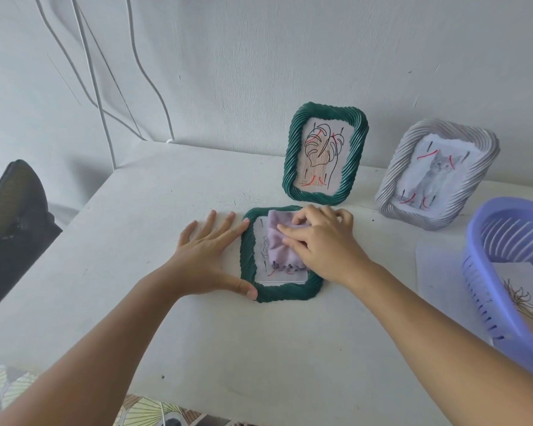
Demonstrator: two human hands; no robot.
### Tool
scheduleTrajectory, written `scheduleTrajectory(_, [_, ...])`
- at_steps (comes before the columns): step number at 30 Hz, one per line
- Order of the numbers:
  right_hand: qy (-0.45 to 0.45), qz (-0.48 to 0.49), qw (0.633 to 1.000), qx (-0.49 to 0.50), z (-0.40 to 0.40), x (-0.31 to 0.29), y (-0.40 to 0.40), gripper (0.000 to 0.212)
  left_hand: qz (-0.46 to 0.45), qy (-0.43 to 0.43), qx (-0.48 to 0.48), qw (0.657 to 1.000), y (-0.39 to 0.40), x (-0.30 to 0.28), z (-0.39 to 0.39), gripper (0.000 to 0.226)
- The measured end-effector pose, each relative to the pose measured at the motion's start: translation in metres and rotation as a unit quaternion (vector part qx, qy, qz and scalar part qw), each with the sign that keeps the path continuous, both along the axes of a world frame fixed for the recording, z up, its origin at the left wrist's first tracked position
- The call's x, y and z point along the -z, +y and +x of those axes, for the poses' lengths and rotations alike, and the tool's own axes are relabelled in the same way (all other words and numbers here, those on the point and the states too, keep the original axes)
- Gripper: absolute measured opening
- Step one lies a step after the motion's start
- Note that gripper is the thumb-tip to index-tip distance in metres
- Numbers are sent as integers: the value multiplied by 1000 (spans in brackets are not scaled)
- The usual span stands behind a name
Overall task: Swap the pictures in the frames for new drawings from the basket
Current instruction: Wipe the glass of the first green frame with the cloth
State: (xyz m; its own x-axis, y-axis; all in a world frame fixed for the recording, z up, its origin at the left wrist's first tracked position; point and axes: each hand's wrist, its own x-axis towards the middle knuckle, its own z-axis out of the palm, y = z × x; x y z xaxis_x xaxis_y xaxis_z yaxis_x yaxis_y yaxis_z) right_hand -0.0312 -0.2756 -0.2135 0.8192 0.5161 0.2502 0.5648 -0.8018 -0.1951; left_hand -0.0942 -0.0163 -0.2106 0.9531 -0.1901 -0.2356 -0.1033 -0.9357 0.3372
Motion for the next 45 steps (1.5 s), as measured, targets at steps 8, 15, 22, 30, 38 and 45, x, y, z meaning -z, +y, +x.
scheduleTrajectory(8, [1, 37, 999, 14, -2, 6, 37, 21, 4, 3, -4, 1000, -1, 0, 0, 136])
scheduleTrajectory(15, [-24, 35, 997, 65, 7, 3, 3, 20, -1, 1, -6, 1000, -1, 0, 0, 137])
scheduleTrajectory(22, [8, 47, 999, -5, -6, 7, 26, 23, 3, 3, -6, 1000, -1, 0, 0, 136])
scheduleTrajectory(30, [4, 39, 998, 59, 6, 2, 26, 22, 5, 2, -5, 1000, -2, -1, 0, 135])
scheduleTrajectory(38, [6, 15, 1000, -4, 2, 1, 5, 25, -2, -4, -5, 1000, -1, 0, 0, 136])
scheduleTrajectory(45, [13, 39, 999, 27, 3, 4, 49, 23, -1, 5, -6, 1000, -3, -3, -1, 134])
